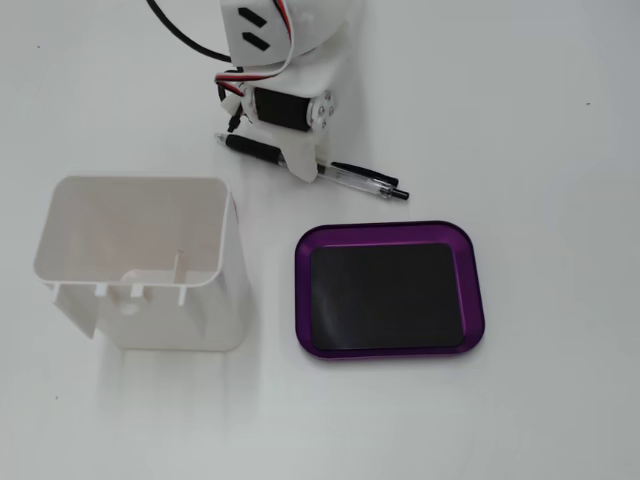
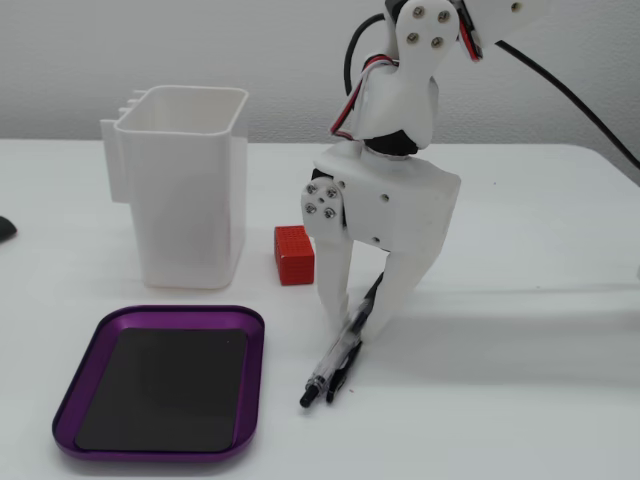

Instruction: Pick up the pen and put it in the pen holder.

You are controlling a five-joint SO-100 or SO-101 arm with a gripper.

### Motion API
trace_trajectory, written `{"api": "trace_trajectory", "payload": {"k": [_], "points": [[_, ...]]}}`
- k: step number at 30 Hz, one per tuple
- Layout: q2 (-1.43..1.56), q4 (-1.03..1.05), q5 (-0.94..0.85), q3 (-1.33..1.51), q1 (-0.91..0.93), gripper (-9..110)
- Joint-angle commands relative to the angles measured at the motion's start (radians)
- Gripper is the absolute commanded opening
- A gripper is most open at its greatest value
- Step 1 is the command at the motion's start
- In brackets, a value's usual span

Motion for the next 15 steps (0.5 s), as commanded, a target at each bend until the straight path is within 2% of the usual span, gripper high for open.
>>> {"api": "trace_trajectory", "payload": {"k": [1,8,15], "points": [[0.009,0.014,-0.011,0.009,0.009,0],[0.181,0.195,-0.008,-0.103,0.011,0],[0.502,0.367,-0.008,-0.403,0.014,0]]}}
